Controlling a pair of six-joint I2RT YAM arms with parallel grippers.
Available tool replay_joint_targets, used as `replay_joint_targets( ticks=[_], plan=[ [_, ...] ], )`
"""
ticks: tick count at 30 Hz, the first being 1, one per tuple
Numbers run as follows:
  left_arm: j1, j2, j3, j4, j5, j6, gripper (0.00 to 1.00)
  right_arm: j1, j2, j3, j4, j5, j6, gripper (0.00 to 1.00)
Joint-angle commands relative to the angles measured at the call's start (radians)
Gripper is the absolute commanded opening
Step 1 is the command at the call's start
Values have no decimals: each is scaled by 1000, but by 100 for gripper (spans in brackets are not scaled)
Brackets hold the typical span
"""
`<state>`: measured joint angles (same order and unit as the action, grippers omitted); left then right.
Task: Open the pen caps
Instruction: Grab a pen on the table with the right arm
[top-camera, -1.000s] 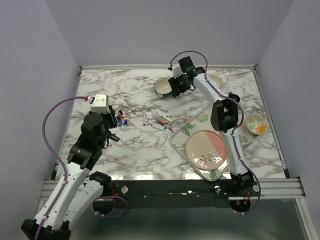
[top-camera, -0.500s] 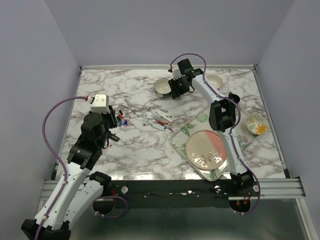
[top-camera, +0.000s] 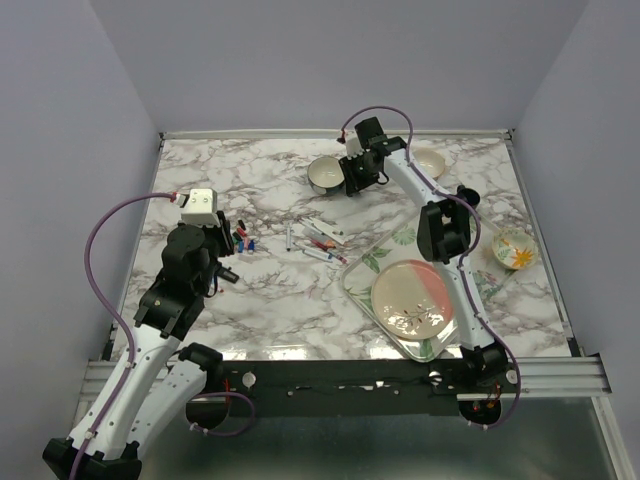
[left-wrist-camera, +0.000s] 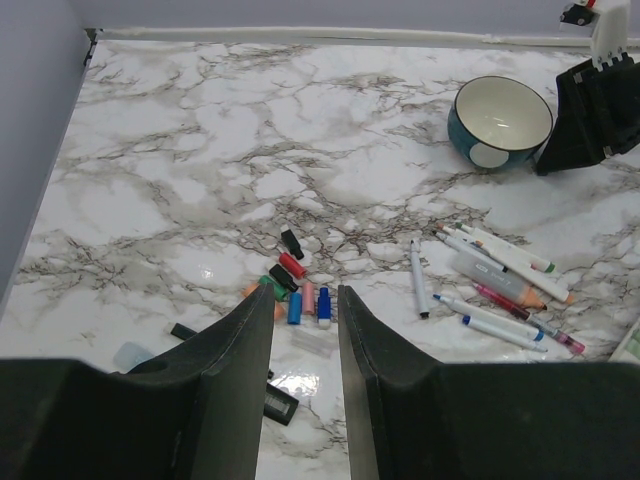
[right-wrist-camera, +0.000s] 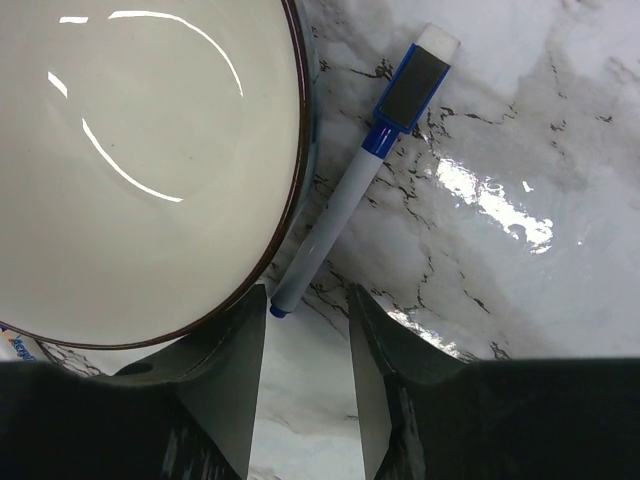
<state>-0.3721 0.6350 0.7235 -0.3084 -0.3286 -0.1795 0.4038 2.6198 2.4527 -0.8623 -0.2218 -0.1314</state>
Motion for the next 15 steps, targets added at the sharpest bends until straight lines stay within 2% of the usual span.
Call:
replay_joint_targets(
  ticks=[1, 15],
  plan=[
    [9, -9, -7, 22, 13, 6, 40, 0, 34, 35, -9, 25, 4, 45],
    [10, -14, -7, 22, 11, 6, 40, 3, 42, 49, -35, 62, -25, 32]
  ],
)
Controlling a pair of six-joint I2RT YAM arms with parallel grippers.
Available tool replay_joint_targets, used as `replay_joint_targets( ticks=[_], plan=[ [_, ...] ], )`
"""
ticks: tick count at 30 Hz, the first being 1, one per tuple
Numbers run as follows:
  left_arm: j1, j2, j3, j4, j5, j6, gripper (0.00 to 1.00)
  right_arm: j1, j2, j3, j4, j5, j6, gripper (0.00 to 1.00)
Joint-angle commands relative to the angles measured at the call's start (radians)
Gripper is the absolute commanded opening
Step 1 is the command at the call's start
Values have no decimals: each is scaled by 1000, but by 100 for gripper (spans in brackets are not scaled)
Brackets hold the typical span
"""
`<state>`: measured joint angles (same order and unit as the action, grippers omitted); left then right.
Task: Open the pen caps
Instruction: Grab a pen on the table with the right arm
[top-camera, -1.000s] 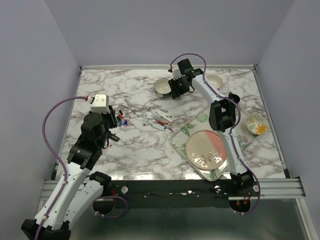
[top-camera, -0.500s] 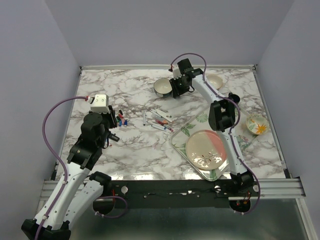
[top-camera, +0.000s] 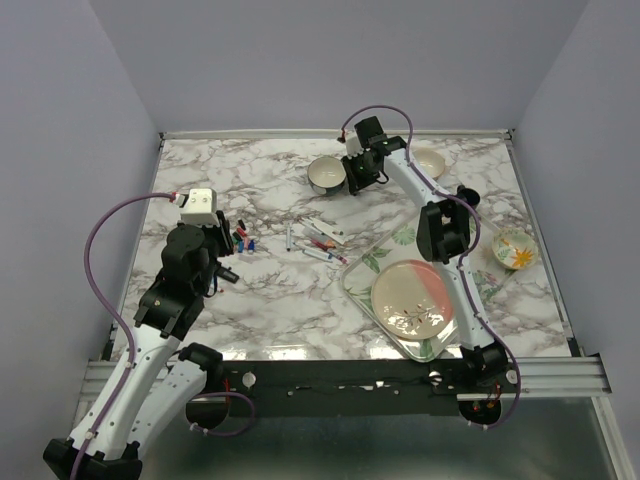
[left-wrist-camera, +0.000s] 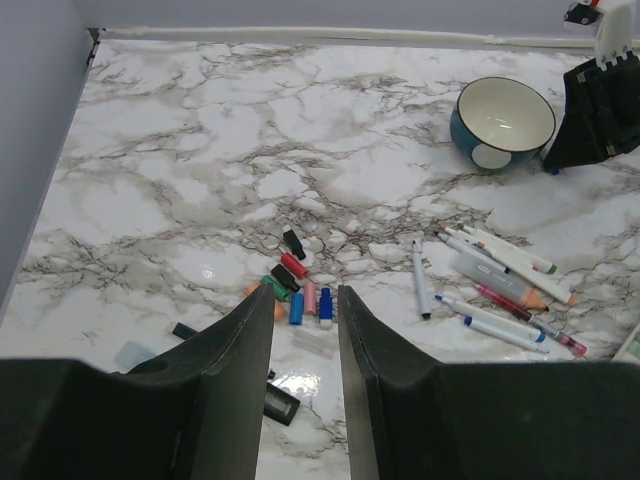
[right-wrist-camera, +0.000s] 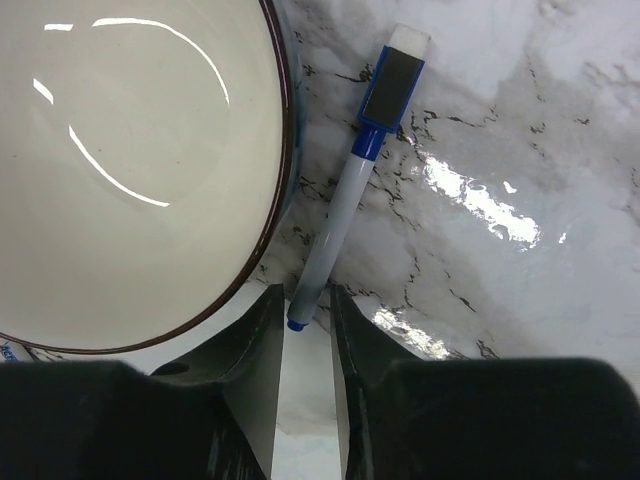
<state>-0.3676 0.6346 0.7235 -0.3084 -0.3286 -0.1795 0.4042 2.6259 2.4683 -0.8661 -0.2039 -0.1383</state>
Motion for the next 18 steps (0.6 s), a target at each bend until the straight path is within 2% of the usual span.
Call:
replay_joint_targets(
  ticks=[1, 7, 10, 11, 13, 18],
  plan=[
    [6, -13, -7, 20, 11, 6, 40, 2, 36, 34, -34, 55, -20, 31],
    [6, -15, -7, 20, 10, 6, 40, 2, 37, 35, -45, 66, -21, 28],
    [7, -15, -9, 20, 10, 6, 40, 2, 39, 41, -51, 63, -21, 21],
    [7, -15, -7, 20, 10, 6, 40, 2, 39, 41, -50, 60, -21, 13],
    [7, -15, -9, 20, 8, 6, 40, 2, 39, 40, -53, 60, -21, 4],
    [7, -15, -9, 20, 7, 6, 40, 2, 39, 41, -68, 60, -15, 0]
  ],
)
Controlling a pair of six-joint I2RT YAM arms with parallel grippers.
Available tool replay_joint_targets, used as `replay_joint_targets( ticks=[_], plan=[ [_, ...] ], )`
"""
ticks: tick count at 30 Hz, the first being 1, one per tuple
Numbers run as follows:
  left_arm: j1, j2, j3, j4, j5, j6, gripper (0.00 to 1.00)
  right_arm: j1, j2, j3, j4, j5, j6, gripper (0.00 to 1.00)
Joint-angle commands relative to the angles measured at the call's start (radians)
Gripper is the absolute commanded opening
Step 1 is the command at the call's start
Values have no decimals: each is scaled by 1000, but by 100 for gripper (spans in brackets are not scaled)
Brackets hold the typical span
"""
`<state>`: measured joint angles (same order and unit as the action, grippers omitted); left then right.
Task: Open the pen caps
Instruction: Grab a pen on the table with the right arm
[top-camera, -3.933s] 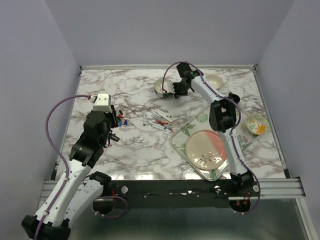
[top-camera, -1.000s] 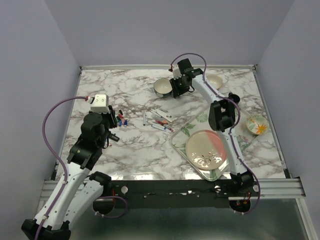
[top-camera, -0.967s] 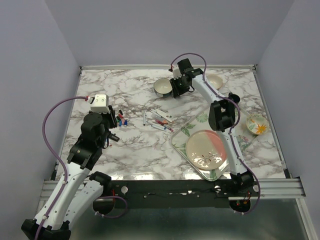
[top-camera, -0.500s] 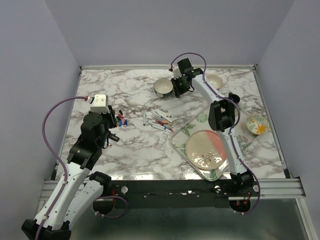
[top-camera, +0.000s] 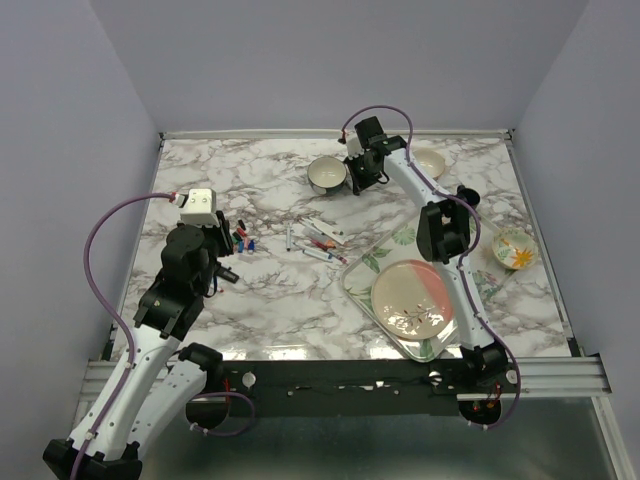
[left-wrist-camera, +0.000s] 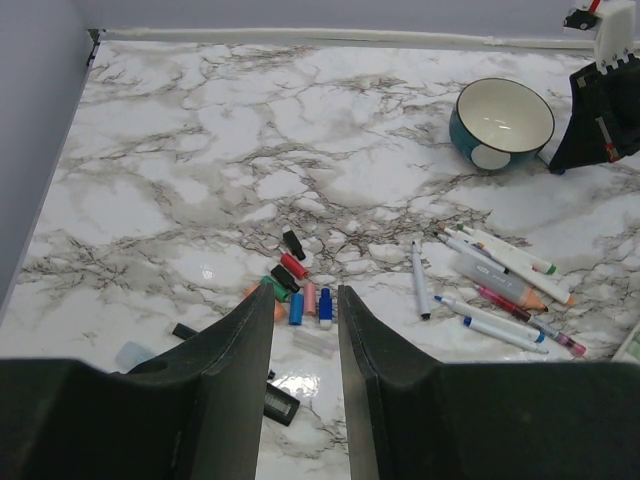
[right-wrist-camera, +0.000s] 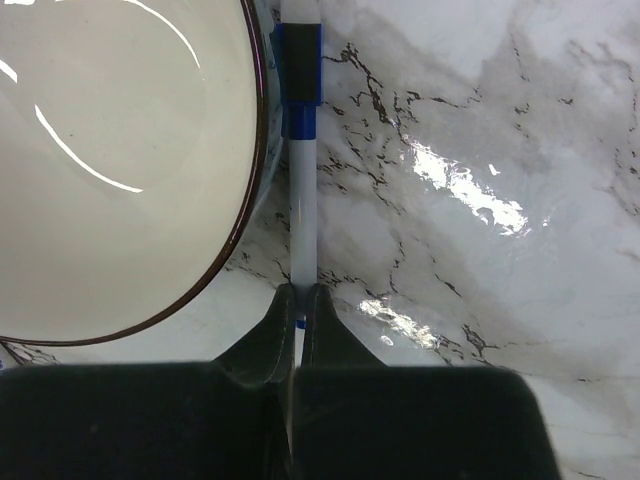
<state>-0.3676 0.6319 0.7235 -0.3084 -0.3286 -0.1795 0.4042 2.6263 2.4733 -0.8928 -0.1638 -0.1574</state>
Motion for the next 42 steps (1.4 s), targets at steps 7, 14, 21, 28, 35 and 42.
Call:
replay_joint_targets(
  ticks=[7, 14, 21, 28, 35, 42],
  plan=[
    [9, -11, -9, 22, 7, 6, 40, -8, -23, -52, -28, 17, 28, 0],
    [9, -15, -10, 20, 7, 5, 40, -42, -124, -131, -32, -5, 42, 0],
    [9, -18, -12, 19, 16, 2, 41, -62, -248, -333, -9, -89, 64, 1],
    [13, 2, -9, 20, 104, -52, 55, -70, -367, -468, 3, -207, 97, 1],
    [32, 35, -68, 133, 399, -329, 82, -70, -446, -554, -8, -368, 128, 1],
    [32, 210, -399, 804, 530, -849, 89, -68, -603, -786, 43, -468, 122, 1]
  ],
)
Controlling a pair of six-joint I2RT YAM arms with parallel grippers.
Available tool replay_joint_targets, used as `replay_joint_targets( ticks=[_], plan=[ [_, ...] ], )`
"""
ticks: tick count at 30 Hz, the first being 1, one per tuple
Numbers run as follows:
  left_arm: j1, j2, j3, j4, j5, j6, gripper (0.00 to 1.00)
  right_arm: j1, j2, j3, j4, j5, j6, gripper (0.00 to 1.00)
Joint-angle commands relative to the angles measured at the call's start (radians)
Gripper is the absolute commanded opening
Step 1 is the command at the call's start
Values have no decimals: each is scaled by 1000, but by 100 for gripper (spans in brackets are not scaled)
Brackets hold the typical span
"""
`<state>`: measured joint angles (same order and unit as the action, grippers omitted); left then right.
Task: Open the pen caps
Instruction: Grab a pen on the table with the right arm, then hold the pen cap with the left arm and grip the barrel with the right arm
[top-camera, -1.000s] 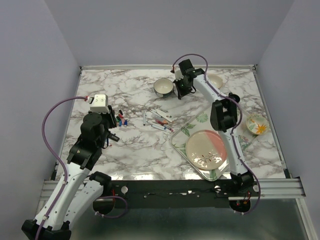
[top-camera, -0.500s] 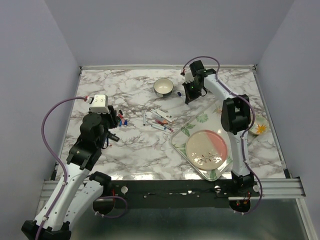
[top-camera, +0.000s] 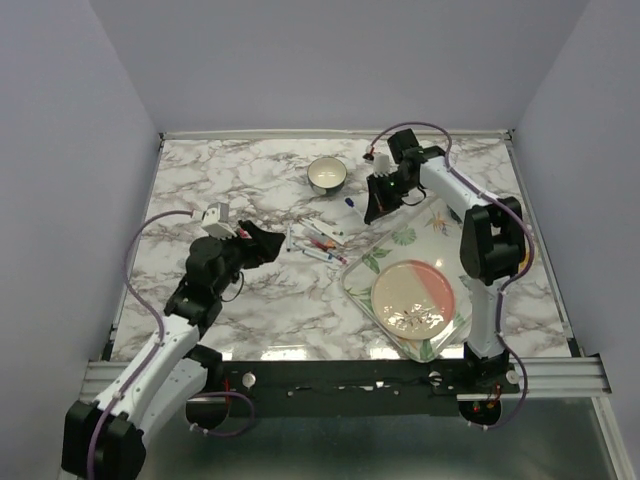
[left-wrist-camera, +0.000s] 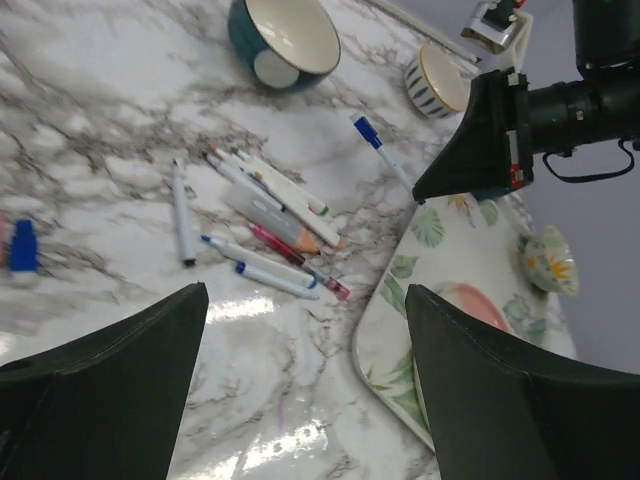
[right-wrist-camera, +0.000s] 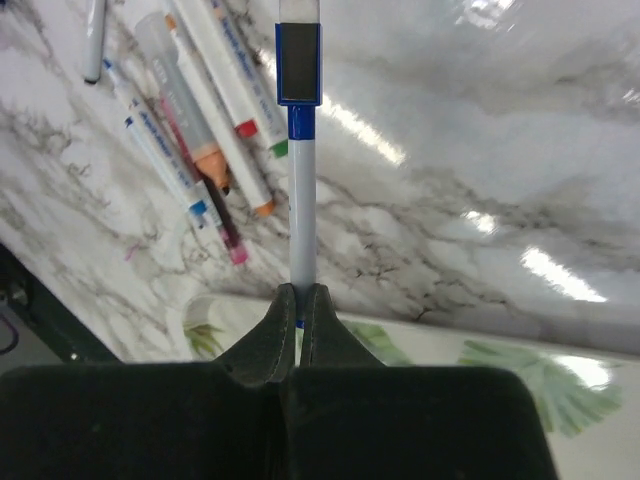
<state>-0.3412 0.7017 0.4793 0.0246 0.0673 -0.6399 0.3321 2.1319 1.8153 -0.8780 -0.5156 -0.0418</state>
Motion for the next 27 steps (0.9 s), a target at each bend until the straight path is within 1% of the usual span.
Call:
replay_joint_targets(
  ticks=[1, 2, 3, 6, 8, 11, 14, 15, 17, 18, 19, 21, 22, 23, 24, 25, 27],
  plan=[
    [5, 184, -163, 532, 140, -426, 89, 8, -127, -155, 33, -132, 2, 1],
    [4, 275, -162, 576, 147, -449, 89, 12, -160, -180, 40, -167, -13, 1],
    [2, 319, -145, 642, 149, -480, 89, 15, -182, -239, 59, -182, -18, 1],
    [-13, 473, -114, 777, 147, -555, 89, 41, -242, -318, 82, -236, -46, 0],
    [-31, 566, -90, 816, 147, -583, 89, 71, -259, -347, 88, -264, -65, 1],
    [-79, 646, -42, 810, 106, -622, 90, 125, -274, -389, 99, -287, -81, 1],
    [-128, 670, -1, 712, 34, -645, 89, 162, -282, -395, 106, -303, -92, 0],
    [-137, 670, 13, 630, 16, -649, 89, 166, -283, -392, 105, -307, -92, 1],
    [-166, 657, 39, 553, -44, -659, 87, 182, -294, -392, 106, -311, -96, 1],
    [-176, 650, 47, 488, -60, -667, 87, 185, -299, -393, 111, -316, -98, 1],
    [-183, 644, 53, 453, -113, -675, 86, 186, -303, -392, 111, -317, -96, 1],
    [-202, 630, 64, 367, -147, -693, 80, 191, -308, -396, 114, -324, -98, 1],
    [-206, 627, 68, 350, -158, -698, 79, 193, -309, -396, 116, -324, -99, 1],
    [-212, 624, 71, 342, -168, -701, 75, 196, -313, -398, 116, -327, -99, 1],
    [-217, 621, 70, 328, -173, -708, 75, 197, -311, -399, 117, -327, -98, 1],
    [-219, 621, 76, 324, -178, -710, 72, 199, -311, -399, 119, -327, -99, 1],
    [-229, 619, 82, 301, -192, -713, 72, 202, -316, -399, 119, -330, -99, 1]
  ],
)
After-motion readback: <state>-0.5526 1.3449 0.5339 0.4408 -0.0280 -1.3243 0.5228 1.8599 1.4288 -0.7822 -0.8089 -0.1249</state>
